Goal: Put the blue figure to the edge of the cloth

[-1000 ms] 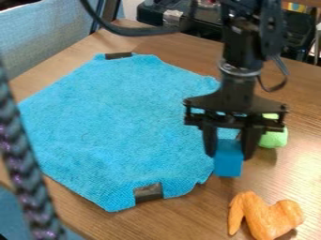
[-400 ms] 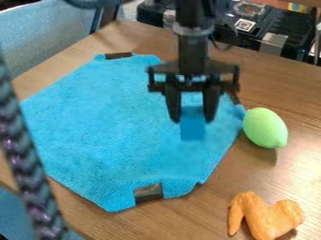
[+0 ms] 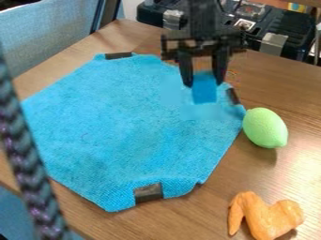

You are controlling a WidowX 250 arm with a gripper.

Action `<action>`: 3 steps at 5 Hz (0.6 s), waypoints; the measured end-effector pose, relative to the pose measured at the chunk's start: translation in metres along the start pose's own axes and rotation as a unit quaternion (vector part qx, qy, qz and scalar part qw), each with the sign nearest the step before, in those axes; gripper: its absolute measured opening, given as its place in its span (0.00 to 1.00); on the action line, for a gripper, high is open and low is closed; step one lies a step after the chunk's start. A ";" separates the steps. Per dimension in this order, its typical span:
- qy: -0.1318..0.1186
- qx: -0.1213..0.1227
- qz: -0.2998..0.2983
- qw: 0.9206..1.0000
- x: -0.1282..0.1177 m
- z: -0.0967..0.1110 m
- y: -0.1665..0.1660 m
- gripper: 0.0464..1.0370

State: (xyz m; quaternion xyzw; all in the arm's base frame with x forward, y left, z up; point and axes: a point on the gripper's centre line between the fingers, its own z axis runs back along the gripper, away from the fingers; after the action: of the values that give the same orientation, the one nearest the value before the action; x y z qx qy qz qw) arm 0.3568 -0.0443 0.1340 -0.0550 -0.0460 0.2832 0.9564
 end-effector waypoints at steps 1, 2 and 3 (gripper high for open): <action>-0.013 0.007 0.015 1.000 0.020 -0.014 -0.006 0.51; -0.028 0.017 0.019 0.999 0.030 -0.024 -0.005 0.51; -0.049 0.022 0.017 0.998 0.033 -0.033 -0.001 0.58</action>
State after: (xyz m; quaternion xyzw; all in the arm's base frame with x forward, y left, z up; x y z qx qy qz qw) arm 0.3892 -0.0298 0.1033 -0.0211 -0.0859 0.3026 0.9490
